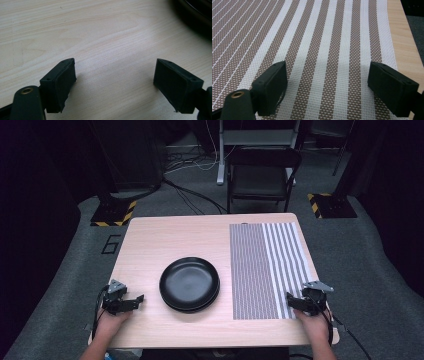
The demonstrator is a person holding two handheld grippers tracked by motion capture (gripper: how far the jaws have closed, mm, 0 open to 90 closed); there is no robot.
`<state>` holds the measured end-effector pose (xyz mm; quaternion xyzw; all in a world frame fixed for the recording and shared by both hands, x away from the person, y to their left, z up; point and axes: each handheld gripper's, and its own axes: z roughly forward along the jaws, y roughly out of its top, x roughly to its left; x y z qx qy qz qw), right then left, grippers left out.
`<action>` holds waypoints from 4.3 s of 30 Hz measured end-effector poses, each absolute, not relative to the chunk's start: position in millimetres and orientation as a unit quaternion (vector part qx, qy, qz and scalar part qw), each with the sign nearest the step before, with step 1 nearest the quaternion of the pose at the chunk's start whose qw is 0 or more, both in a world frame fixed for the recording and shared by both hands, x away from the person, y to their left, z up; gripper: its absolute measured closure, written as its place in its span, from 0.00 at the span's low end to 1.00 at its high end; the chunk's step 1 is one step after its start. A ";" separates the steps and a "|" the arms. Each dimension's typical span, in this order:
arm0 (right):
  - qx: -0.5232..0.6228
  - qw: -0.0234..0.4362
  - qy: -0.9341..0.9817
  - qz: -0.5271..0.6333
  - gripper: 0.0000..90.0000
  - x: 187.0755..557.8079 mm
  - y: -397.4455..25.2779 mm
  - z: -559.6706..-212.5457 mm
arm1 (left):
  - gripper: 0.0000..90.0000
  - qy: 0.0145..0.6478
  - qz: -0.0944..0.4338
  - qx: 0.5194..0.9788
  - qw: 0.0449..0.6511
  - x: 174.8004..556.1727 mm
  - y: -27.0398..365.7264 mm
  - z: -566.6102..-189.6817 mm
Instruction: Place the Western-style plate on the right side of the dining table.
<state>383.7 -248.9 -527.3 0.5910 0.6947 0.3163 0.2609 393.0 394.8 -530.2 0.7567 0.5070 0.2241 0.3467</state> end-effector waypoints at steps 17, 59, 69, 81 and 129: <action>0.591 0.262 0.694 0.316 0.21 383.2 -249.1 -526.9 | 0.31 0.522 0.229 0.746 0.344 392.5 395.2 -528.5; 0.526 0.238 0.709 0.404 0.50 370.3 -186.3 -467.6 | 0.46 0.542 0.184 0.705 0.419 378.8 379.5 -479.4; 0.475 0.233 0.731 0.430 0.47 371.8 -141.3 -462.7 | 0.50 0.552 0.173 0.688 0.439 383.3 373.7 -474.4; 0.470 0.217 0.736 0.436 0.49 381.5 -101.2 -466.8 | 0.53 0.551 0.155 0.686 0.450 386.9 362.5 -471.1; 0.559 0.078 0.670 0.483 0.72 418.4 -43.2 -499.0 | 0.86 0.632 0.054 0.618 0.465 412.6 325.1 -494.3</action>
